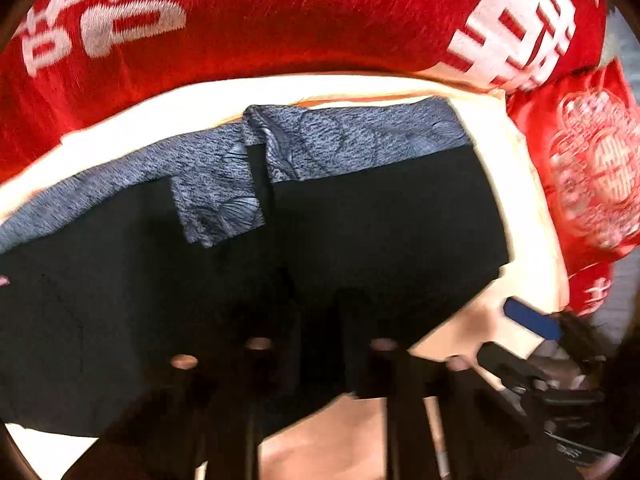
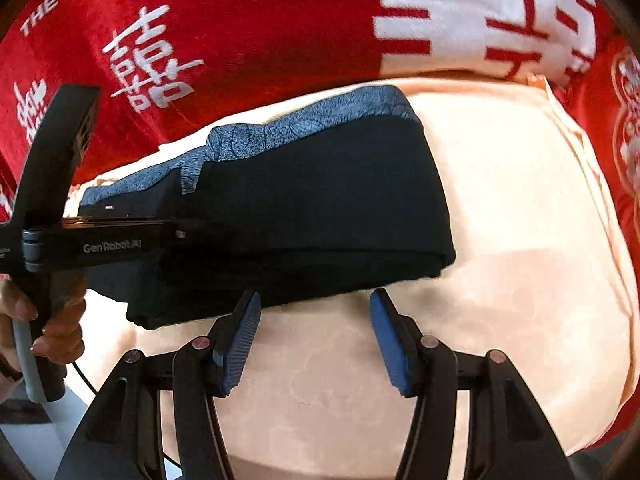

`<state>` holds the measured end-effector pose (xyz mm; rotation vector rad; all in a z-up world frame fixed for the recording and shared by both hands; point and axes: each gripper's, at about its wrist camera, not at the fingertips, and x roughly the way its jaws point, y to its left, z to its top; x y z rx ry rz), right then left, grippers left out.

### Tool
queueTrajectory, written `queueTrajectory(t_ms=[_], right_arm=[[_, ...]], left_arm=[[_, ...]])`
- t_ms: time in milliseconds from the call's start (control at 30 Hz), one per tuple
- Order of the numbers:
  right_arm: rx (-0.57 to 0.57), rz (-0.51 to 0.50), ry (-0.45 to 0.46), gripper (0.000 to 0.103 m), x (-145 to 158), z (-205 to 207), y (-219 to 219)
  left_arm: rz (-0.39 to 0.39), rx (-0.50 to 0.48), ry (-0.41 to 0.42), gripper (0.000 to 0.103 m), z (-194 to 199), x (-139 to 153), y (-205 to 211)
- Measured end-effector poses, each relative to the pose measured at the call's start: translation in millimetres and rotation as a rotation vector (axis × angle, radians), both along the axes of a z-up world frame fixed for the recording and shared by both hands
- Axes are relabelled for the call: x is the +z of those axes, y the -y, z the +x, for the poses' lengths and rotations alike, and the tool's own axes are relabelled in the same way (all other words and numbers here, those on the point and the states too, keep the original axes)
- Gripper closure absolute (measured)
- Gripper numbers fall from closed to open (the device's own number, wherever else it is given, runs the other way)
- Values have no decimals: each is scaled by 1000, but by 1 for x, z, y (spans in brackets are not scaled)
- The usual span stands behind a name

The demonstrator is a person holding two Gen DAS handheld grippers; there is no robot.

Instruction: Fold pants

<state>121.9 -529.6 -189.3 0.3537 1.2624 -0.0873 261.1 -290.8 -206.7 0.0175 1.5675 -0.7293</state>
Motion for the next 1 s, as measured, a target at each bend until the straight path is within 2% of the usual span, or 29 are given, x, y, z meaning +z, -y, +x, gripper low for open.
queueTrajectory(t_ms=[67, 133, 200, 300, 400, 533, 667, 900, 933, 967, 1000], right_arm=[[-20, 12, -7, 42, -1, -2, 6], [-38, 12, -13, 42, -1, -5, 13], [-44, 9, -17, 42, 1, -8, 18], [-49, 16, -25, 42, -1, -9, 23], [-50, 18, -27, 42, -3, -6, 22], [-35, 19, -11, 42, -3, 5, 17], [-7, 24, 3, 42, -3, 23, 7], [14, 30, 19, 42, -3, 53, -7], [25, 31, 17, 42, -4, 57, -11], [37, 39, 7, 42, -7, 62, -15], [52, 46, -12, 42, -12, 66, -22]], left_arm=[[-58, 31, -3, 96, 3, 11, -10], [-65, 18, 32, 96, 1, 21, -16], [-43, -9, 45, 96, -4, 20, -23], [11, -27, 27, 96, -14, 1, -27], [19, -17, 38, 96, -23, -10, -29], [28, -2, 71, 95, -25, -8, -28], [42, 19, 145, 95, -30, 7, -31], [59, 80, 154, 93, -30, 13, -42], [68, 91, 156, 70, -30, 14, -46], [78, 109, 160, 32, -29, 14, -48], [84, 147, 179, 23, -29, 16, -54]])
